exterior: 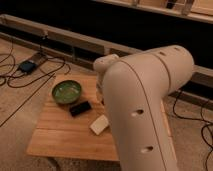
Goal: Place the pepper on the white sponge
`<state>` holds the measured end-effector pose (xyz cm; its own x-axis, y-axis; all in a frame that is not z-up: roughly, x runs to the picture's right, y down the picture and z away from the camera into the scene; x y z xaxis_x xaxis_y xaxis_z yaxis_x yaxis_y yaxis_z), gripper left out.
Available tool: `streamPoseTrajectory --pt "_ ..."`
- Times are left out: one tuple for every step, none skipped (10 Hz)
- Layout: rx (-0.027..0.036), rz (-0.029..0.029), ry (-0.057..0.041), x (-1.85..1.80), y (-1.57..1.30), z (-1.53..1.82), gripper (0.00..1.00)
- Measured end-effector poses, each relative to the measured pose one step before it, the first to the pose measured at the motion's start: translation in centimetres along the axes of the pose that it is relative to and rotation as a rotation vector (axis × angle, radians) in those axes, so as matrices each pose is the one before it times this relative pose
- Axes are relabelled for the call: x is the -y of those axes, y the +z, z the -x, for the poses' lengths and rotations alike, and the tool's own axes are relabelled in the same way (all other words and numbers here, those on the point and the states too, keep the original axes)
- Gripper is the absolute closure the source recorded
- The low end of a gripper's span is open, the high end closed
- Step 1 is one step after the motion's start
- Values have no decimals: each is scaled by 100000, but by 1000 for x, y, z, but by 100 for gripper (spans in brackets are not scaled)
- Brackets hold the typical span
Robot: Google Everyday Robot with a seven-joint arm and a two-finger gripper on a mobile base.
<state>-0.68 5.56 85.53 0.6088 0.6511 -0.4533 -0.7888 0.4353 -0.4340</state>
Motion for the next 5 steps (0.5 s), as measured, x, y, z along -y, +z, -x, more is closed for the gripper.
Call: streamPoseTrajectory --pt "-66 -625 307 -63 -374 -393 100" --pt "-129 -633 305 -75 -349 -475 100" --pt "-428 -750 109 -112 -314 -563 100" --pt "-301 -508 -358 -249 -303 -476 100" --pt "-488 -675 -547 -24 -192 -497 100"
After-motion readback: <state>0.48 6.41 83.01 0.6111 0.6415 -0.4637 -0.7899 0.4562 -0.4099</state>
